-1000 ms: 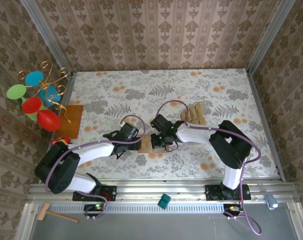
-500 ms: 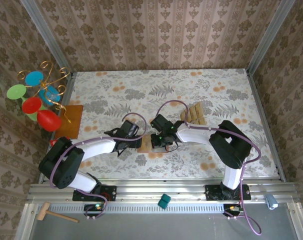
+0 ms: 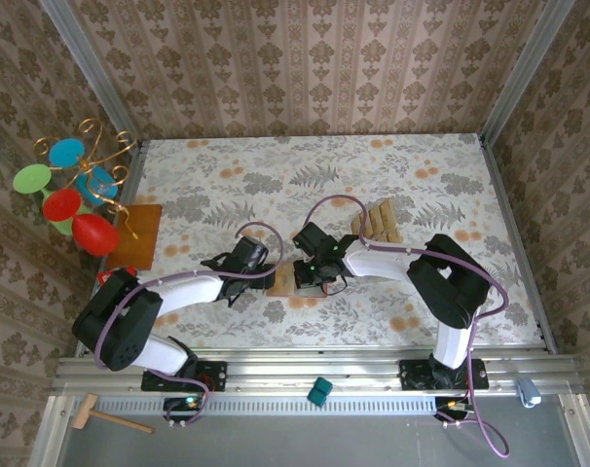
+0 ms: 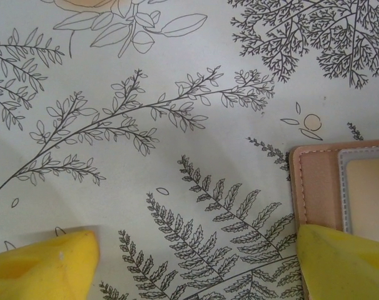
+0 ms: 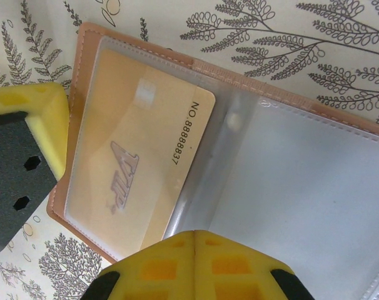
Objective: Put the credit cards into the card holder
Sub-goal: Insert the credit card into the card slot.
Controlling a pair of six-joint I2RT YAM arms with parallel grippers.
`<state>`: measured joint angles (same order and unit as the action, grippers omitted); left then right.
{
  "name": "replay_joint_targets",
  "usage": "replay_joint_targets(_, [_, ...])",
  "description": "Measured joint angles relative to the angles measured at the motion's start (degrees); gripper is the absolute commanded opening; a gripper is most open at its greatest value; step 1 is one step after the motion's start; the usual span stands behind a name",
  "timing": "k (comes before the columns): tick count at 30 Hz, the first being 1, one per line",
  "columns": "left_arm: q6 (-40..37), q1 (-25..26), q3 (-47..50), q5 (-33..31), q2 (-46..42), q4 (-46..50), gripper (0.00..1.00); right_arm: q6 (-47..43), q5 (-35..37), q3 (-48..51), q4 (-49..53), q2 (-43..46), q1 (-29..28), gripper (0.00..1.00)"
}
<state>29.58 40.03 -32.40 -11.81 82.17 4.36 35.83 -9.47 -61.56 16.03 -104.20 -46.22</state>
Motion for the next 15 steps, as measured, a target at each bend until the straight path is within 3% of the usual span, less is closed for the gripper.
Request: replay_joint_targets(15, [0.4,0.0,1.0,-0.2,-0.5,-1.4,0.84,0.6,0.0,-0.7,-0.8,0.2,0.0,0.00])
